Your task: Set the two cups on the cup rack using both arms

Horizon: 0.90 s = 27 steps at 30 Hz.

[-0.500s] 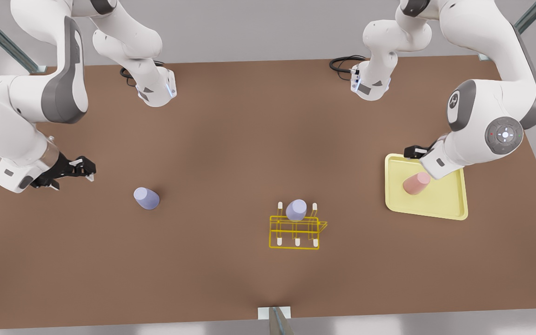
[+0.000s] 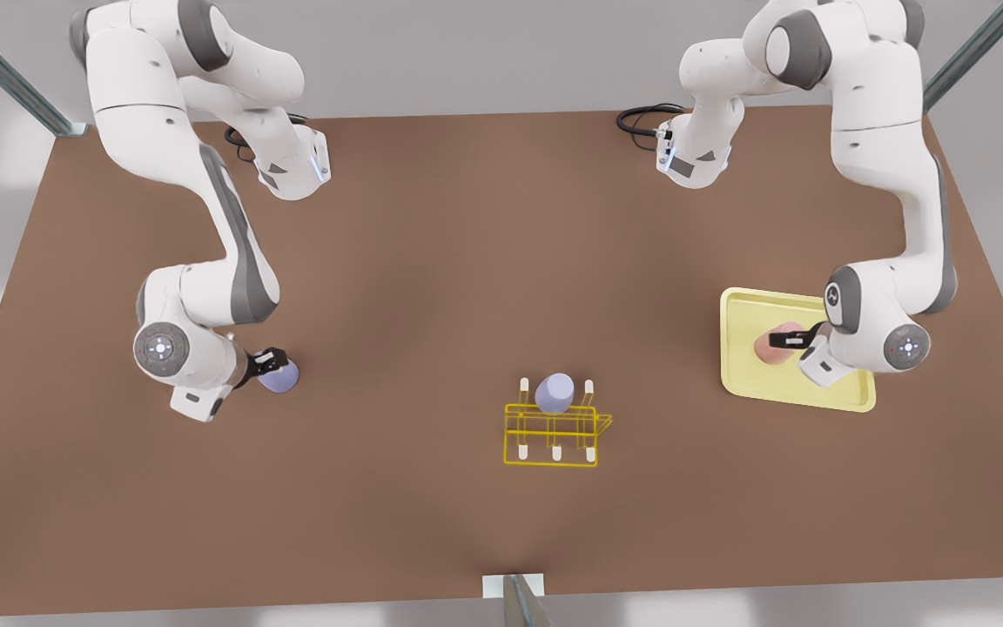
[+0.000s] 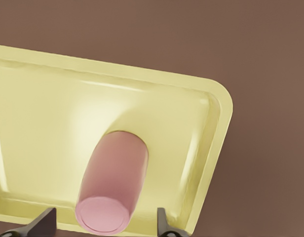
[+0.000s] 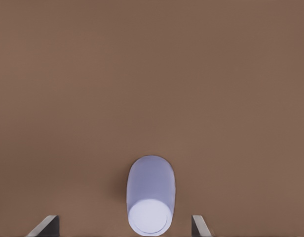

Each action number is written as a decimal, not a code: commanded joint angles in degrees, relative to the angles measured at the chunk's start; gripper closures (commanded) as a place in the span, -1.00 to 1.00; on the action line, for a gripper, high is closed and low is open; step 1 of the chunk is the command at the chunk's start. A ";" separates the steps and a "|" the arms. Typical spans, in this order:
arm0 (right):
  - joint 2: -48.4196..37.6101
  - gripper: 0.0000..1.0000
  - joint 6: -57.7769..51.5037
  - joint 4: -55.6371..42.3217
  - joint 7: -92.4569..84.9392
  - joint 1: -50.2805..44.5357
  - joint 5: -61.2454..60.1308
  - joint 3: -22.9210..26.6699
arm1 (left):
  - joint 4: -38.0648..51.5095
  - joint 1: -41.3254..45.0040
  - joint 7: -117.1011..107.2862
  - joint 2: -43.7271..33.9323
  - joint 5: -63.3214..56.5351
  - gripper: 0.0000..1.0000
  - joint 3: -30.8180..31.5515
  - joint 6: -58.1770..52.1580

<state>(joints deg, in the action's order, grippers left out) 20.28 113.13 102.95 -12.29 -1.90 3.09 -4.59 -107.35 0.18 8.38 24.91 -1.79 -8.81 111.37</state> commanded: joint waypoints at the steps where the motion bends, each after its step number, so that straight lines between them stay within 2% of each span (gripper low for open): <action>1: -1.21 -1.00 14.30 5.06 6.58 0.67 -1.24 0.02 | -1.54 0.00 6.12 -0.03 -0.06 -1.00 -0.77 10.89; 3: -2.88 -1.00 20.10 11.13 6.58 1.20 -1.24 0.02 | -1.98 0.00 6.12 -0.03 -0.06 -1.00 -1.56 10.71; 7: -3.23 -1.00 24.77 15.96 8.24 2.43 -1.33 0.02 | -3.83 0.44 5.94 -0.03 0.12 -1.00 -1.65 10.53; 13: -2.27 -1.00 29.16 19.04 8.51 3.31 -2.29 0.10 | -5.85 0.53 5.94 0.32 2.57 -1.00 -1.65 11.76; 19: 0.02 -1.00 33.11 21.68 8.51 3.92 -3.52 0.10 | -13.59 0.09 6.47 -2.58 4.07 -1.00 -1.74 25.04; 26: 2.30 -1.00 39.09 24.67 8.42 3.92 -3.52 0.10 | -14.82 0.53 6.38 -1.97 3.99 -1.00 -2.26 25.04; 27: 2.30 -1.00 39.18 25.02 8.42 3.92 -3.52 0.10 | -14.82 0.61 6.30 -1.88 3.99 -0.71 -2.26 25.04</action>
<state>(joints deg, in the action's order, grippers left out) 22.32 148.90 127.58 -5.53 2.05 -0.21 -4.50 -122.11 0.71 13.34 22.98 2.11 -11.05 134.49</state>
